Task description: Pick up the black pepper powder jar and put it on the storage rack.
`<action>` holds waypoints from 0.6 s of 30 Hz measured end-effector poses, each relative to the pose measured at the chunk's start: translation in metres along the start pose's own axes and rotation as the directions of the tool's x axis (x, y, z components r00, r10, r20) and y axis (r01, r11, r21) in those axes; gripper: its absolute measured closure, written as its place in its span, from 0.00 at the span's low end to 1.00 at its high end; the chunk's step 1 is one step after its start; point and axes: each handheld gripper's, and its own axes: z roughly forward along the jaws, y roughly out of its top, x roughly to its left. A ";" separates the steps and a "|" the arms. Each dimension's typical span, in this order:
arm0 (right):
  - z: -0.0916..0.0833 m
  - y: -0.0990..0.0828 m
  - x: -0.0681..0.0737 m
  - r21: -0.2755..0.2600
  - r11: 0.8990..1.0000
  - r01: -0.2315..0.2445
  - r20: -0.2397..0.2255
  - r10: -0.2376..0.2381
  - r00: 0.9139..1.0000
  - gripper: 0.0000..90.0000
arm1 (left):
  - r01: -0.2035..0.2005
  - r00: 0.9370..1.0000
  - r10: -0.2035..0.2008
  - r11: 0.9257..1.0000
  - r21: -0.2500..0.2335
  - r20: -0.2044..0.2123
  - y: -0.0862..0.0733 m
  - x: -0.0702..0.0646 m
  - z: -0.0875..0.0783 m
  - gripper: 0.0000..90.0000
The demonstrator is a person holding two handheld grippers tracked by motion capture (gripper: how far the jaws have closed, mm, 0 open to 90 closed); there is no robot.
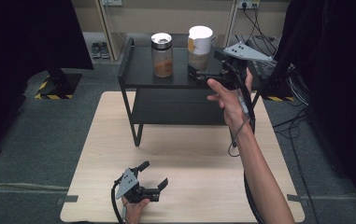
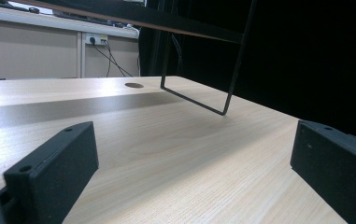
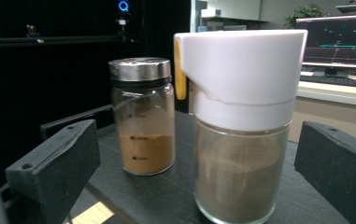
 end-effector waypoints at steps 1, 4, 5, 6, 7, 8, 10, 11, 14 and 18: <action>-0.002 -0.001 0.001 -0.002 1.000 0.005 -0.002 -0.005 1.000 0.01 | 0.000 1.000 0.000 1.000 -0.001 0.000 0.000 0.000 0.000 0.00; -0.008 -0.006 0.002 -0.004 1.000 0.021 -0.012 -0.021 1.000 0.01 | 0.000 1.000 0.000 1.000 -0.001 0.001 0.000 0.000 0.000 0.00; -0.010 -0.008 0.002 -0.007 1.000 0.020 -0.016 -0.021 1.000 0.01 | -0.001 1.000 0.001 1.000 0.000 0.001 0.000 0.000 0.000 0.00; -0.012 -0.010 0.002 -0.010 1.000 0.018 -0.024 -0.018 1.000 0.01 | 0.001 1.000 -0.001 1.000 -0.001 0.000 0.000 0.000 0.000 0.00; -0.014 -0.012 0.004 -0.010 1.000 0.024 -0.026 -0.024 0.999 0.01 | 0.001 1.000 -0.001 1.000 -0.002 0.000 0.000 0.000 0.000 0.00; -0.016 -0.015 0.006 -0.015 0.999 0.035 -0.025 -0.035 0.999 0.01 | 0.001 1.000 -0.001 1.000 -0.001 0.000 0.000 0.000 0.000 0.00; -0.019 -0.018 0.007 -0.019 0.999 0.051 -0.027 -0.051 0.998 0.01 | 0.000 1.000 0.000 1.000 -0.001 0.000 0.000 0.000 0.000 0.00; -0.021 -0.022 0.008 -0.024 0.998 0.050 -0.029 -0.051 0.998 0.01 | 0.001 1.000 -0.001 1.000 -0.002 0.001 0.000 0.000 0.000 0.00; -0.026 -0.029 0.008 -0.026 0.999 0.047 -0.040 -0.048 0.998 0.01 | 0.003 1.000 -0.003 1.000 -0.006 0.001 -0.001 0.000 -0.001 0.00; -0.032 -0.040 0.009 -0.034 0.998 0.051 -0.053 -0.052 0.997 0.01 | 0.005 1.000 -0.005 1.000 -0.010 0.000 -0.001 0.000 -0.001 0.00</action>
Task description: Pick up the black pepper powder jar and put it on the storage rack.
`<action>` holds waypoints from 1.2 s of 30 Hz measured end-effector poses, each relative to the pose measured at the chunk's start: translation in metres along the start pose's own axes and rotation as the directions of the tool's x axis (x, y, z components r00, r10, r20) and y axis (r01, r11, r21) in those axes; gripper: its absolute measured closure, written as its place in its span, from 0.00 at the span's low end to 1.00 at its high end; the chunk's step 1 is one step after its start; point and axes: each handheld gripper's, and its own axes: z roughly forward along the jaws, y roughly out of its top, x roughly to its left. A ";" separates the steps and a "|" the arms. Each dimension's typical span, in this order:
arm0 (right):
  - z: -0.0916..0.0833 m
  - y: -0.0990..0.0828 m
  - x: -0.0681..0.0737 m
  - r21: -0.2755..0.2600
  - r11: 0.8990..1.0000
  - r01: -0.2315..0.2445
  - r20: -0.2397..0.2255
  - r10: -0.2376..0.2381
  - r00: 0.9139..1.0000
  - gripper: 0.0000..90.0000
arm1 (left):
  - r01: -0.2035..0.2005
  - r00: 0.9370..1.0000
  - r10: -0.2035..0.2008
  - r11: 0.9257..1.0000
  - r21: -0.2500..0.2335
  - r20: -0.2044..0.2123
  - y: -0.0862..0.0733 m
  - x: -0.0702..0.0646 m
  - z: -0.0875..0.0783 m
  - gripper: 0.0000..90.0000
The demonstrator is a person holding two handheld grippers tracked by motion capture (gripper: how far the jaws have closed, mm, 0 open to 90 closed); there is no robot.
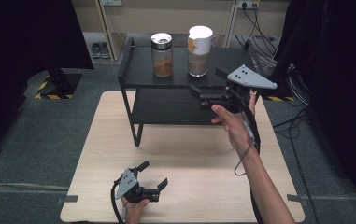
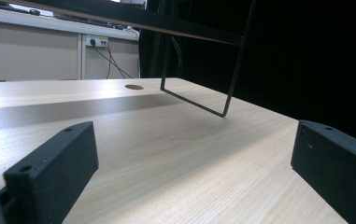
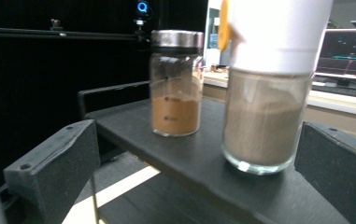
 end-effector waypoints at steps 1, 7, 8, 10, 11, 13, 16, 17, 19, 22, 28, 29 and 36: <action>-0.002 -0.003 0.000 0.000 1.000 -0.003 -0.007 0.003 1.000 0.01 | 0.001 1.000 -0.001 1.000 -0.002 0.000 0.000 0.000 0.000 0.00; -0.011 -0.022 -0.001 0.003 1.000 0.003 -0.023 -0.003 1.000 0.01 | 0.004 1.000 -0.004 1.000 -0.005 0.000 -0.001 0.000 -0.001 0.00; -0.013 -0.026 0.000 -0.002 1.000 0.004 -0.025 -0.004 1.000 0.01 | 0.004 1.000 -0.004 1.000 -0.005 0.000 -0.001 0.000 0.000 0.00; -0.017 -0.032 0.000 -0.009 1.000 -0.003 -0.031 0.003 1.000 0.01 | 0.002 1.000 -0.002 1.000 -0.004 0.000 -0.001 0.000 0.000 0.00; -0.019 -0.036 0.001 -0.014 1.000 -0.007 -0.038 0.007 0.999 0.01 | 0.002 1.000 -0.002 1.000 -0.005 0.000 -0.001 0.000 0.000 0.00; -0.023 -0.040 0.004 -0.016 1.000 0.005 -0.044 -0.005 0.999 0.01 | 0.002 1.000 -0.002 1.000 -0.003 0.000 -0.001 0.000 -0.001 0.00; -0.029 -0.047 0.008 -0.025 1.000 0.010 -0.056 -0.012 0.998 0.01 | 0.001 1.000 -0.001 1.000 -0.003 0.000 0.000 0.000 0.000 0.00; -0.030 -0.050 0.010 -0.025 1.000 0.013 -0.060 -0.014 0.998 0.01 | 0.002 1.000 -0.002 1.000 -0.003 0.000 -0.001 0.000 0.000 0.00; -0.033 -0.055 0.012 -0.029 0.999 0.014 -0.069 -0.016 0.997 0.01 | 0.002 1.000 -0.002 1.000 -0.003 0.000 -0.001 0.000 0.000 0.00; -0.036 -0.064 0.015 -0.029 1.000 0.010 -0.088 -0.012 0.996 0.01 | 0.001 1.000 -0.001 1.000 -0.002 0.001 0.000 0.000 0.000 0.00; -0.041 -0.080 0.019 -0.019 1.000 0.014 -0.097 -0.015 0.995 0.01 | -0.002 1.000 0.002 1.000 0.001 0.001 0.000 0.000 0.000 0.00; -0.042 -0.082 0.019 -0.018 1.000 0.011 -0.098 -0.013 0.995 0.01 | -0.002 1.000 0.002 1.000 0.001 0.001 0.000 0.000 0.000 0.00; -0.047 -0.096 0.022 -0.016 1.000 0.011 -0.086 -0.013 0.996 0.01 | -0.003 1.000 0.003 1.000 0.002 0.001 0.000 0.000 0.000 0.00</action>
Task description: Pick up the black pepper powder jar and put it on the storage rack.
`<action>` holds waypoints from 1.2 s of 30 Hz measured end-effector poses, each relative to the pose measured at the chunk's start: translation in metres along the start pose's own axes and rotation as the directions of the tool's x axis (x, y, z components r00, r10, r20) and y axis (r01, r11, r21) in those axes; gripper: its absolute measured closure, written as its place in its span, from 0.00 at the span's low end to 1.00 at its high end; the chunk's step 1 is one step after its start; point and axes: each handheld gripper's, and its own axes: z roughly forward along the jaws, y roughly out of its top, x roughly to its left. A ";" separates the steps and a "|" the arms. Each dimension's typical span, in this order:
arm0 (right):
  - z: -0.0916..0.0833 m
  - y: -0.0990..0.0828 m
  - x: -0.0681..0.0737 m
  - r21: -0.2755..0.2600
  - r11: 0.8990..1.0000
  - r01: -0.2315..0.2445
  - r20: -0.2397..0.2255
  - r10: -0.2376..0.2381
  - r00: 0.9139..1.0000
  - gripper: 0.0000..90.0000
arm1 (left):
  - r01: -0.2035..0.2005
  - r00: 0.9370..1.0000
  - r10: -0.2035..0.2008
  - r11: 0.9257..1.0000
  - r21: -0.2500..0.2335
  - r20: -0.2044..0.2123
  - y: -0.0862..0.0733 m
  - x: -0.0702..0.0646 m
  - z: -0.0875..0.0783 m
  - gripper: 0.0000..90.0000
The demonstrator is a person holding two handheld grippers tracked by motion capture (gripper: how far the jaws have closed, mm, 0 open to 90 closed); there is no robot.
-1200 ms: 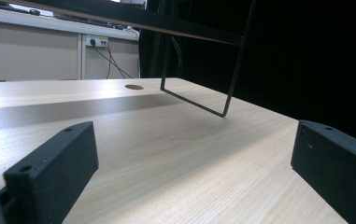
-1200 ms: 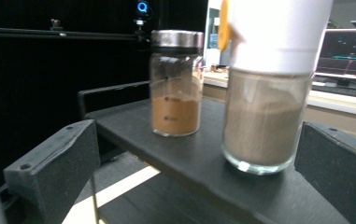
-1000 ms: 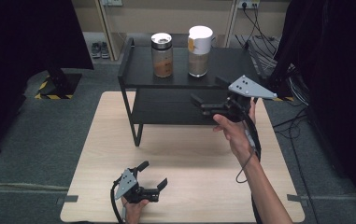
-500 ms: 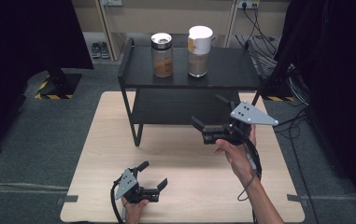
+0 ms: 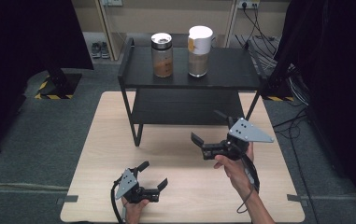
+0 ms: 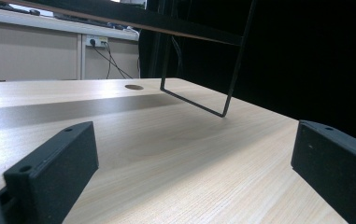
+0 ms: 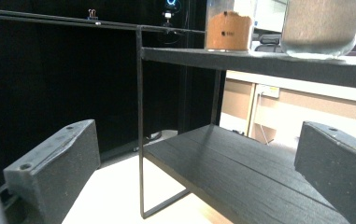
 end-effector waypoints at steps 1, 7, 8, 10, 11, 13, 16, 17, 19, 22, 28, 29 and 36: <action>0.000 -0.003 0.001 0.002 1.000 -0.002 0.001 0.002 1.000 0.01 | 0.001 1.000 -0.001 1.000 -0.001 0.000 0.000 0.000 0.000 0.00; 0.000 -0.023 0.005 0.018 1.000 -0.003 0.009 0.003 1.000 0.01 | 0.000 1.000 0.000 1.000 -0.001 -0.001 0.000 0.000 0.000 0.00; 0.000 -0.027 0.005 0.016 1.000 -0.005 0.009 0.005 1.000 0.01 | 0.000 1.000 0.000 1.000 -0.001 -0.002 0.000 0.000 0.000 0.00; 0.000 -0.034 0.006 0.020 1.000 -0.010 0.007 0.009 1.000 0.01 | 0.000 1.000 0.000 1.000 -0.001 -0.001 0.000 0.000 0.000 0.00; 0.000 -0.038 0.006 0.017 1.000 -0.013 0.002 0.013 1.000 0.01 | 0.000 1.000 0.000 1.000 -0.002 -0.002 0.000 0.000 0.000 0.00; 0.000 -0.043 0.007 0.018 1.000 -0.022 -0.003 0.022 1.000 0.01 | 0.002 1.000 -0.002 1.000 -0.003 -0.001 0.000 0.000 0.000 0.00; -0.001 -0.050 0.010 0.021 1.000 -0.020 -0.003 0.020 1.000 0.01 | 0.001 1.000 -0.001 1.000 -0.003 -0.001 0.000 0.000 -0.001 0.00; -0.002 -0.053 0.011 0.020 1.000 -0.021 -0.004 0.021 1.000 0.01 | 0.001 1.000 -0.001 1.000 -0.003 -0.001 0.000 0.000 0.000 0.00; -0.003 -0.059 0.013 0.019 1.000 -0.025 -0.005 0.025 1.000 0.01 | 0.002 1.000 -0.002 1.000 -0.004 -0.001 -0.001 0.000 0.000 0.00; -0.004 -0.069 0.015 0.032 0.999 -0.039 -0.012 0.040 0.999 0.01 | 0.003 1.000 -0.003 1.000 -0.005 -0.001 -0.001 0.000 -0.001 0.00; -0.009 -0.088 0.019 0.057 0.996 -0.064 -0.013 0.065 0.998 0.01 | 0.002 1.000 -0.002 1.000 -0.005 0.000 -0.001 0.000 -0.001 0.00; -0.009 -0.091 0.019 0.063 0.996 -0.067 -0.014 0.068 0.998 0.01 | 0.002 1.000 -0.002 1.000 -0.005 -0.001 -0.001 0.000 -0.001 0.00; -0.014 -0.106 0.025 0.085 0.994 -0.069 -0.007 0.070 0.998 0.01 | 0.001 1.000 -0.001 1.000 -0.003 -0.001 0.000 0.000 0.000 0.00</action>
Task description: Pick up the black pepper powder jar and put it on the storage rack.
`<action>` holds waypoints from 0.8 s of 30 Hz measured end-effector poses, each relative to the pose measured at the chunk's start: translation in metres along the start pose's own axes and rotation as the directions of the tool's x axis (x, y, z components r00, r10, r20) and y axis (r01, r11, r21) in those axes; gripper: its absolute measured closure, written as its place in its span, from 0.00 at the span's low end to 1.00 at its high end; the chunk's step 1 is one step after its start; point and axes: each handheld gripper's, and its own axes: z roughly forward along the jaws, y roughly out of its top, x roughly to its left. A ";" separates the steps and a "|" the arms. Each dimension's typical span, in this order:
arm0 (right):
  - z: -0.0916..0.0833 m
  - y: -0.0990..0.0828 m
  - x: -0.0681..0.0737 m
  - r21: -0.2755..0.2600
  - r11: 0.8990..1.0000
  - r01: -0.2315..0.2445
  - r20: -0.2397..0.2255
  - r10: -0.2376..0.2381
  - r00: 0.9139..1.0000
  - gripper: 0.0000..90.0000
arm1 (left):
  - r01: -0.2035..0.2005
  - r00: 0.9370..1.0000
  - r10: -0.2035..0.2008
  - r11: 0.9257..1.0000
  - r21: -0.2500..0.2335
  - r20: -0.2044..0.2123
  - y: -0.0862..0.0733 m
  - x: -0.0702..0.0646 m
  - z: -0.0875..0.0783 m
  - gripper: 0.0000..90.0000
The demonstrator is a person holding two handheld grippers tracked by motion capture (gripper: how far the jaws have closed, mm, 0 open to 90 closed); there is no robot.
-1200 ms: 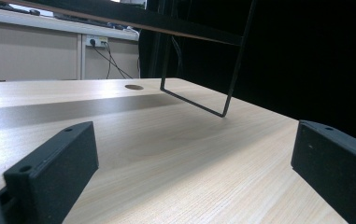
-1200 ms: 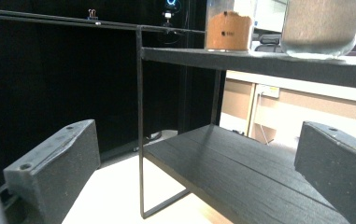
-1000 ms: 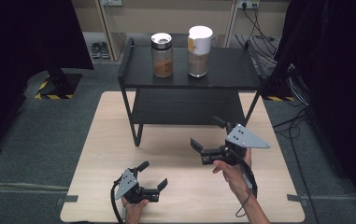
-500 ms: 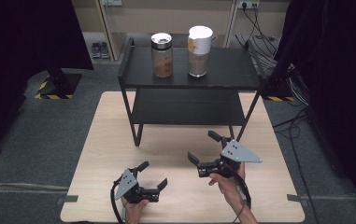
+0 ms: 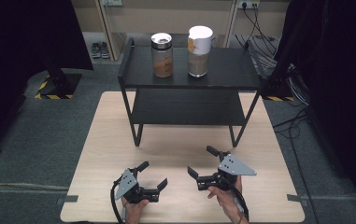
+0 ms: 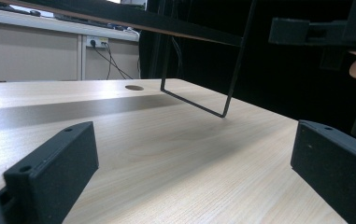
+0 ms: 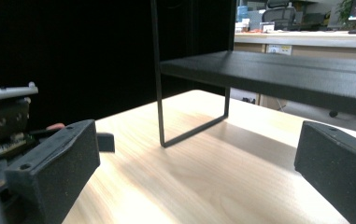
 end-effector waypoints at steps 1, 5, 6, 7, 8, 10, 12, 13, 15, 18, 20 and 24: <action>-0.001 -0.002 0.001 0.001 1.000 -0.001 0.000 0.001 1.000 0.01 | -0.001 1.000 0.001 1.000 0.000 0.000 0.000 0.000 0.000 0.00; -0.003 -0.008 0.003 0.010 1.000 -0.005 0.001 0.005 1.000 0.01 | 0.000 1.000 0.000 1.000 0.000 0.001 0.000 0.000 0.000 0.00; -0.003 -0.008 0.003 0.013 1.000 -0.005 0.002 0.005 1.000 0.01 | 0.000 1.000 0.000 1.000 0.000 0.000 0.000 0.000 0.000 0.00; -0.003 -0.010 0.004 0.014 1.000 -0.006 0.003 0.006 1.000 0.01 | 0.000 1.000 0.000 1.000 0.000 0.001 0.000 0.000 0.000 0.00; -0.003 -0.011 0.004 0.016 1.000 -0.008 0.003 0.008 1.000 0.00 | 0.000 1.000 0.000 1.000 0.000 0.001 0.000 0.000 0.000 0.00; -0.004 -0.014 0.005 0.021 1.000 -0.007 0.004 0.007 1.000 0.01 | 0.000 1.000 0.000 1.000 -0.001 0.001 0.000 0.000 0.000 0.00; -0.004 -0.018 0.007 0.022 1.000 -0.012 0.005 0.012 1.000 0.01 | 0.001 1.000 -0.001 1.000 -0.001 0.002 0.000 0.000 0.000 0.00; -0.004 -0.021 0.007 0.024 1.000 -0.013 0.005 0.013 1.000 0.01 | 0.001 1.000 -0.001 1.000 -0.001 0.002 0.000 0.000 0.000 0.00; -0.005 -0.025 0.009 0.028 1.000 -0.013 0.012 0.013 1.000 0.01 | 0.001 1.000 -0.001 1.000 -0.001 0.002 0.000 0.000 0.000 0.00; -0.006 -0.032 0.010 0.026 0.999 -0.020 0.019 0.019 1.000 0.01 | 0.001 1.000 -0.001 1.000 0.000 0.002 0.000 0.000 0.000 0.00; -0.006 -0.034 0.010 0.028 0.999 -0.022 0.019 0.022 1.000 0.01 | 0.002 1.000 -0.002 1.000 -0.001 0.002 0.000 0.000 0.000 0.00; -0.006 -0.038 0.011 0.032 0.999 -0.034 0.020 0.034 0.999 0.01 | 0.005 1.000 -0.005 1.000 -0.003 0.003 0.000 0.001 0.000 0.00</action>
